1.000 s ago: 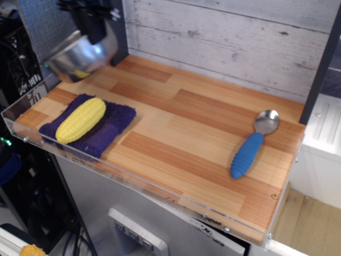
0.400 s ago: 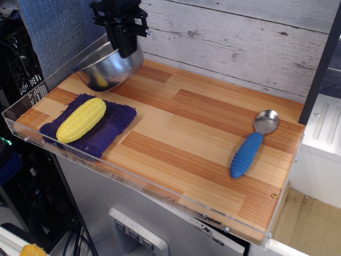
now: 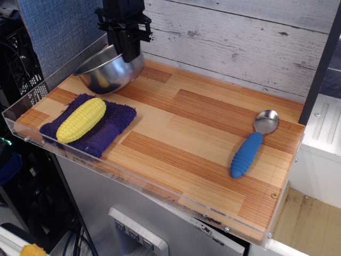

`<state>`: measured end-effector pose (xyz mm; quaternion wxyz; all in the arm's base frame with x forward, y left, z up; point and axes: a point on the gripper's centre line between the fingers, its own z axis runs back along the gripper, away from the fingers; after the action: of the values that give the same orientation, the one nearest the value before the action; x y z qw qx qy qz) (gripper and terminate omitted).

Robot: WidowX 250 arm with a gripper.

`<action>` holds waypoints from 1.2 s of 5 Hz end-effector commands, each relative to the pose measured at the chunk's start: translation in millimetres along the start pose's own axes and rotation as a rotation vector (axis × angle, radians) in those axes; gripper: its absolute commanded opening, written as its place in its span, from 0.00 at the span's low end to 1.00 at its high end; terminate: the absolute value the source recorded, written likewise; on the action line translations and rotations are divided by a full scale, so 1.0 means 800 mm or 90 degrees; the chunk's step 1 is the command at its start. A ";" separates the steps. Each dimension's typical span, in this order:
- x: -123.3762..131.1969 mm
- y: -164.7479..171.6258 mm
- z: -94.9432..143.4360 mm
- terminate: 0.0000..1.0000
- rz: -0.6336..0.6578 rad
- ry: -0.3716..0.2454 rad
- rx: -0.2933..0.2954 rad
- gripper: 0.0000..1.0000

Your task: Place the pot behind the cloth.

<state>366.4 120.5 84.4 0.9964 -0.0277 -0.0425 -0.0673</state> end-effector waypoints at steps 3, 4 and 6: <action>0.001 -0.028 -0.005 0.00 -0.048 -0.012 -0.004 1.00; -0.002 -0.029 -0.004 0.00 -0.051 0.003 -0.016 1.00; -0.014 -0.027 0.042 0.00 -0.047 -0.050 -0.024 1.00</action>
<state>358.9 98.4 96.1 0.9915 -0.0644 -0.0520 -0.1005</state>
